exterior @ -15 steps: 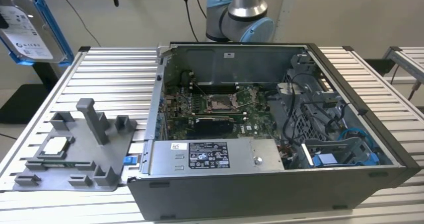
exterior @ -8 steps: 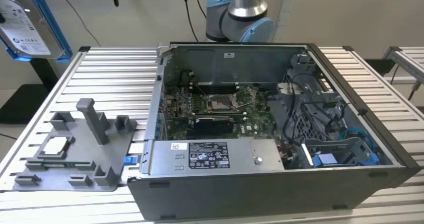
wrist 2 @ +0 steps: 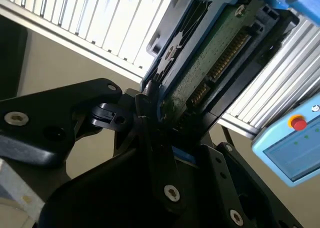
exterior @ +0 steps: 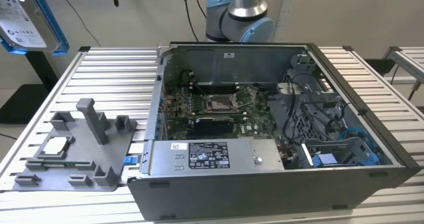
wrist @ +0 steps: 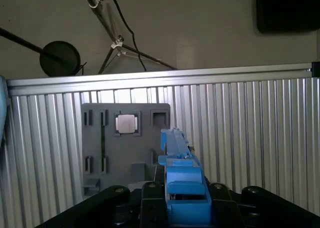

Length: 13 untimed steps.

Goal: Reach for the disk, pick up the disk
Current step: 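Pick up the disk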

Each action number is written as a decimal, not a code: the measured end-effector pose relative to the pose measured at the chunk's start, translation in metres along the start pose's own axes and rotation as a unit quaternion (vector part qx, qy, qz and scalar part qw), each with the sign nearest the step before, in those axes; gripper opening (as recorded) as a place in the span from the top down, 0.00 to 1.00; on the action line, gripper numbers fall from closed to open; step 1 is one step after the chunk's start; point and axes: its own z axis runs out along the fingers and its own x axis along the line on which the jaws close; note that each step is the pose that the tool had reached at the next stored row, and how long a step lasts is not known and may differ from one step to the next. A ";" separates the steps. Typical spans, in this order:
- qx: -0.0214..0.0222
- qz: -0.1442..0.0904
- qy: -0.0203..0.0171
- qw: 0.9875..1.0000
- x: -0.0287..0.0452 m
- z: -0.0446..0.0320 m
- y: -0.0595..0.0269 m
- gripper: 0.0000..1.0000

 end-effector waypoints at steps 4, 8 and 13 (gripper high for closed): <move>0.000 0.000 0.000 1.000 -0.0010 -0.0103 0.0000 1.00; 0.000 0.000 0.000 1.000 -0.0021 -0.0218 0.0001 1.00; 0.000 0.000 -0.001 1.000 -0.0023 -0.0241 0.0002 1.00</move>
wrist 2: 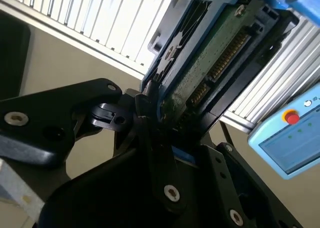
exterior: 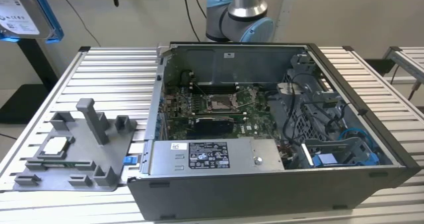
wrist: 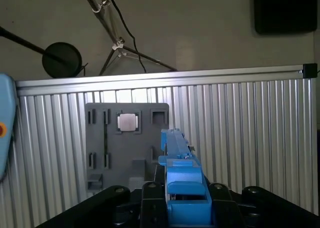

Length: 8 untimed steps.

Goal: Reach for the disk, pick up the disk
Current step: 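Pick up the disk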

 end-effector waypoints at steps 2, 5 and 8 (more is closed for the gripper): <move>0.000 0.000 0.000 1.000 -0.0001 0.0000 -0.0018 1.00; 0.000 -0.001 0.001 1.000 -0.0009 0.0006 -0.0116 1.00; 0.001 -0.002 0.004 1.000 -0.0018 0.0019 -0.0235 1.00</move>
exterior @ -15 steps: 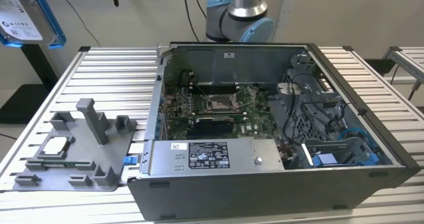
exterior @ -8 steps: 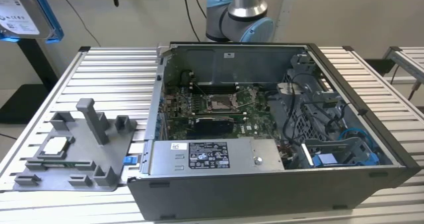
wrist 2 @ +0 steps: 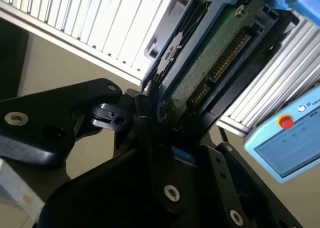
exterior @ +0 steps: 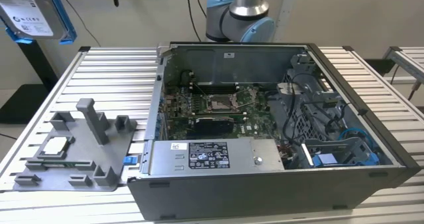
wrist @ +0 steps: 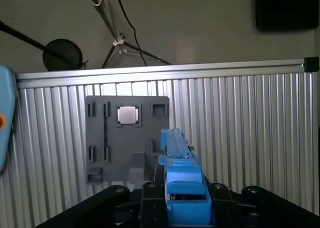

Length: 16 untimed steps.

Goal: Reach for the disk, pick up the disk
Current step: 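Pick up the disk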

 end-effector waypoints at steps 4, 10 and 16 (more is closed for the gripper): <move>0.000 -0.001 0.006 1.000 -0.0011 0.0024 -0.0165 1.00; 0.001 -0.002 0.013 1.000 -0.0026 0.0059 -0.0379 1.00; 0.001 -0.002 0.017 1.000 -0.0037 0.0081 -0.0544 1.00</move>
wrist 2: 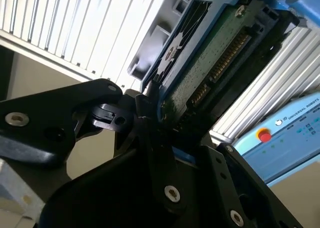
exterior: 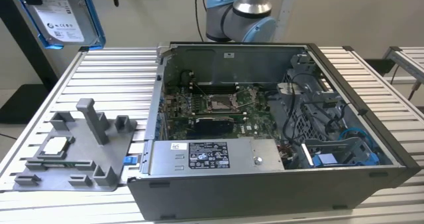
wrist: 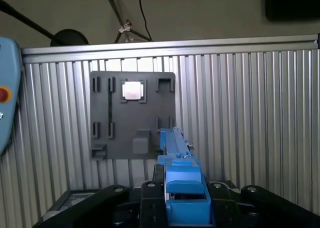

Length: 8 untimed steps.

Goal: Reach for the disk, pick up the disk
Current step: 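Pick up the disk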

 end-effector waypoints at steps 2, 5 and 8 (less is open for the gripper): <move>0.000 0.000 0.001 1.000 -0.0004 0.0005 -0.0058 1.00; 0.000 0.000 0.002 1.000 -0.0010 0.0014 -0.0135 1.00; 0.000 -0.001 0.003 1.000 -0.0015 0.0021 -0.0206 1.00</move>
